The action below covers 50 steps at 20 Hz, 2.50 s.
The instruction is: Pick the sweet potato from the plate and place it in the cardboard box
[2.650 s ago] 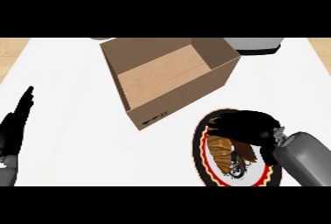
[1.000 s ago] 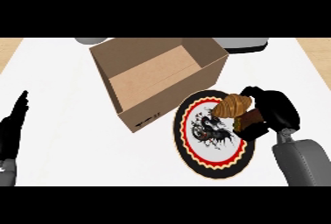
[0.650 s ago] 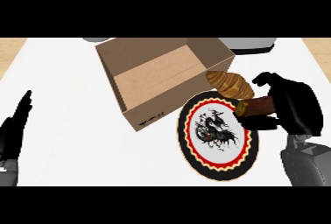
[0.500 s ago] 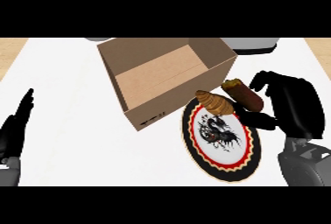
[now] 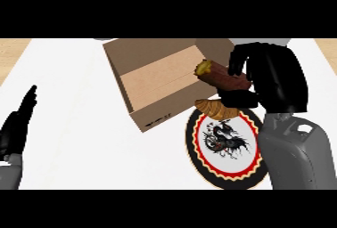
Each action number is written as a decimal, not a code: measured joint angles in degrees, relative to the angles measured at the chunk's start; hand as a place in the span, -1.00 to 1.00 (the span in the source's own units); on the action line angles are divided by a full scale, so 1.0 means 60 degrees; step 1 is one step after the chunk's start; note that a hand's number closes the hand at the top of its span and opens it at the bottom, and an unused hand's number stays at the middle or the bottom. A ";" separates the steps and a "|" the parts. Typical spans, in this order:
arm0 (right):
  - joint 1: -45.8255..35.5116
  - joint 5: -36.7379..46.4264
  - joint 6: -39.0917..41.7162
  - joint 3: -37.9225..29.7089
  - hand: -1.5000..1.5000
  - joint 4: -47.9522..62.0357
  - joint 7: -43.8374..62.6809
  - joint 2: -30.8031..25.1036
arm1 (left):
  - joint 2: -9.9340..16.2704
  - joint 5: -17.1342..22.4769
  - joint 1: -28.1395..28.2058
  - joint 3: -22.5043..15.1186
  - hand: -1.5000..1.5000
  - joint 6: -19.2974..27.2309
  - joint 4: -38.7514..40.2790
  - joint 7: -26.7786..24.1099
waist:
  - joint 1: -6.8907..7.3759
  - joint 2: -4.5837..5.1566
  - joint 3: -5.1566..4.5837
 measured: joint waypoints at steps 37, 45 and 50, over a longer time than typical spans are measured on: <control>-0.6992 -0.2832 -0.6991 -0.3203 -1.00 1.3815 -0.1600 0.0626 | -0.0427 -0.0363 -0.0596 -0.0242 0.00 -0.0259 -0.0076 0.0002 | 0.0750 0.0322 0.0005; -0.6989 -0.3794 -0.8478 -0.4065 -1.00 1.3442 -0.3355 0.0539 | -0.0501 -0.0429 -0.0449 -0.0233 0.00 -0.0195 -0.0140 0.0046 | 0.0608 0.0241 0.0011; -0.6662 -0.4660 -0.8593 -0.4724 -1.00 1.3062 -0.4520 0.0359 | -0.0388 -0.0385 -0.0322 -0.0034 0.00 -0.0215 -0.0200 0.0133 | 0.0384 0.0156 0.0011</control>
